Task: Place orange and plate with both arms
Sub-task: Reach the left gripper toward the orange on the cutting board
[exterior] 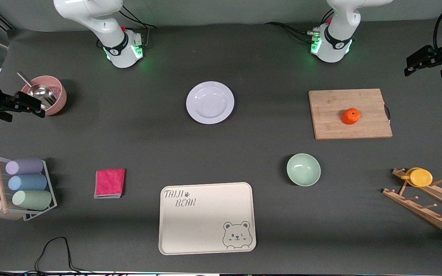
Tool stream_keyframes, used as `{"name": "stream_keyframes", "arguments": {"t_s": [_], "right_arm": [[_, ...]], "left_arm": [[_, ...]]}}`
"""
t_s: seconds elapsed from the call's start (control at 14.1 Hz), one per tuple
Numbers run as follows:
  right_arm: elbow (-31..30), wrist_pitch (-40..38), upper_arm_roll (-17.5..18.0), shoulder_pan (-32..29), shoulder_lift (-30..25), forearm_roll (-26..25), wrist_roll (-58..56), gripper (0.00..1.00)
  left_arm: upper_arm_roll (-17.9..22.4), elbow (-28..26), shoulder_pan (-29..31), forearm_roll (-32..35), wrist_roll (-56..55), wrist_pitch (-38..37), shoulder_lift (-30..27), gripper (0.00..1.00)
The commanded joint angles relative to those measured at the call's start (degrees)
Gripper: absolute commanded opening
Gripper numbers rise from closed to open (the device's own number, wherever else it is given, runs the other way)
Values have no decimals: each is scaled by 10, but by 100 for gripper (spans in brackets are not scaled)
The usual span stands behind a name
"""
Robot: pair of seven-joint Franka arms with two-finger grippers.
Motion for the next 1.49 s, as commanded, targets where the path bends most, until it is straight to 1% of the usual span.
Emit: {"name": "stream_keyframes", "arguments": {"t_s": [0.0,0.28,0.5,0.64,0.92,1.07,1.21,1.35,1.42], "right_arm": [[0,-7,-6,8,-1,9,16,100],[0,-7,-6,8,-1,9,16,100],[-1,-7,-6,8,-1,9,16,100],[-3,-7,-6,8,-1,9,16,100],[-4,-7,-6,8,-1,9,16,100],[-5,-7,-5,8,-5,9,16,100],[-31,-7,-1,18,-32,9,26,100],[-70,-5,0,60,-75,9,86,100],[-86,-5,0,84,-93,9,122,100]], "left_arm": [[1,12,0,3,-5,-15,5,100],[2,4,1,5,4,-13,9,100],[4,-62,2,5,5,29,2,100],[4,-136,2,5,5,102,-5,100],[4,-325,4,5,5,279,-43,100],[4,-395,7,5,4,360,-44,100],[4,-454,7,5,3,440,-41,100],[4,-512,7,5,2,528,-33,100],[3,-532,7,5,2,563,-25,100]]}}
